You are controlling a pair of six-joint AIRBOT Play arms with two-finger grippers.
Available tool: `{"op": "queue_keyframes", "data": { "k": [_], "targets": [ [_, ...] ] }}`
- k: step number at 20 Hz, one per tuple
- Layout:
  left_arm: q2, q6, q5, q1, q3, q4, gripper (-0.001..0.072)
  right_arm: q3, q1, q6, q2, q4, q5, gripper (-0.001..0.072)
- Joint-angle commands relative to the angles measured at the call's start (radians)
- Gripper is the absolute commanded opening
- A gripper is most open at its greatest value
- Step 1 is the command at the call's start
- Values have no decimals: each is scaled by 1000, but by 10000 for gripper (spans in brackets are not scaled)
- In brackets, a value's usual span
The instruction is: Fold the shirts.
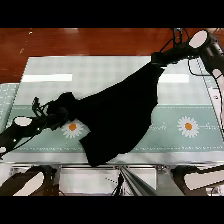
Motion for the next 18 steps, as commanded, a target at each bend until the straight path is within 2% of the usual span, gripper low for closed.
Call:
{"op": "queue_keyframes", "data": {
  "k": [1,4,6,9,10,11,12,15,16,17,18],
  "targets": [
    [-15,-3,10,-30,-2,12,384,1,1,0,0,0,1,17],
    [-15,-2,-16,-30,-2,12,389,1,1,0,0,0,1,17],
    [-15,21,-43,-34,-2,11,524,1,1,0,0,1,2,17],
    [-15,23,-45,-43,-1,10,525,1,1,1,0,1,2,17],
    [-15,39,-46,-43,2,-3,534,1,1,1,0,1,2,17],
    [-15,87,-47,-43,5,-46,582,1,1,1,0,1,2,17],
    [-15,130,-50,-43,10,-96,599,1,1,1,0,1,2,17],
    [-20,204,-45,-43,33,-187,597,1,1,8,0,2,2,17],
    [-28,203,-47,-43,41,-187,555,1,1,10,0,2,2,17],
    [-42,203,-47,-43,45,-194,399,1,1,10,0,2,3,17],
    [-58,203,-47,-43,45,-214,307,1,1,10,0,4,2,17]
  ]
}}
